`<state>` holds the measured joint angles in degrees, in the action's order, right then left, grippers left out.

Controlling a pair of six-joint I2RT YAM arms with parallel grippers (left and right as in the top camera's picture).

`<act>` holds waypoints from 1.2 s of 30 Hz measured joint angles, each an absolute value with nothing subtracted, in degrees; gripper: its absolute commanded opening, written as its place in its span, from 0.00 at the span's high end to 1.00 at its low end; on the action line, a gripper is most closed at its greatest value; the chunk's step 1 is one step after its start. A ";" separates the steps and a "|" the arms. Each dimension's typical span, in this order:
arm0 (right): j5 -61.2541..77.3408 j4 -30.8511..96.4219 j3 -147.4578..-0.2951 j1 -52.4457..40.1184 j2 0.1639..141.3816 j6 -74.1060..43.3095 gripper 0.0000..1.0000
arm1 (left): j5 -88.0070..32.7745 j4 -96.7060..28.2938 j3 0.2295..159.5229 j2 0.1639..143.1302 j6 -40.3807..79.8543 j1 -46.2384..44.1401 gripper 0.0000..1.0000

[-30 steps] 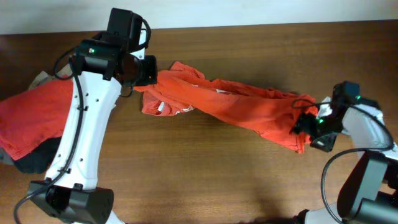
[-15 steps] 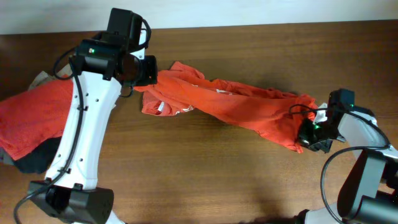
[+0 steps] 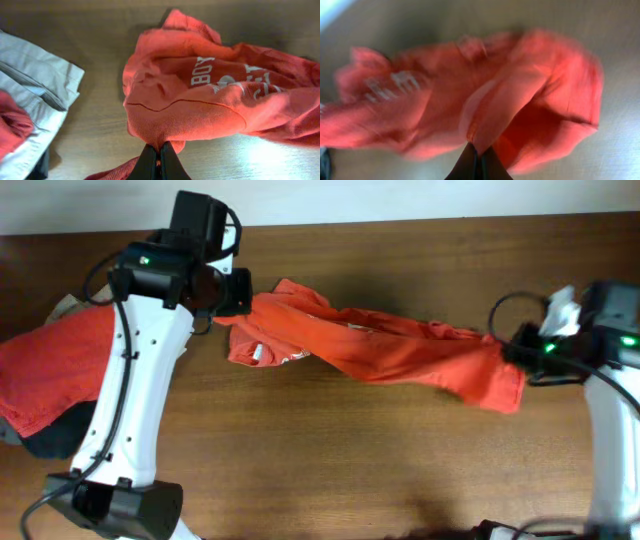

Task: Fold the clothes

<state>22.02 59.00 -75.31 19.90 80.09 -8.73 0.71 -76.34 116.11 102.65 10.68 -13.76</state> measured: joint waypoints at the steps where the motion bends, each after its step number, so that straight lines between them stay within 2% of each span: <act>1: 22.00 59.00 -77.25 20.05 79.05 -9.04 0.96 | 0.69 -76.71 117.32 102.65 10.48 -13.74 1.00; 11: 18.81 60.01 -94.17 24.34 76.34 -12.05 0.96 | 2.37 -82.06 133.88 102.56 8.54 -13.43 1.00; 22: 17.26 64.82 -105.03 30.63 76.34 -14.81 0.96 | 7.07 -83.26 157.73 100.68 8.05 -11.92 1.00; 36: 18.76 73.78 -130.69 30.68 76.18 -15.03 0.96 | 2.72 -77.67 164.07 90.41 7.20 -11.90 1.00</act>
<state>18.76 73.78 -130.69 30.68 76.18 -15.03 2.72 -77.67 164.07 90.41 7.20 -11.90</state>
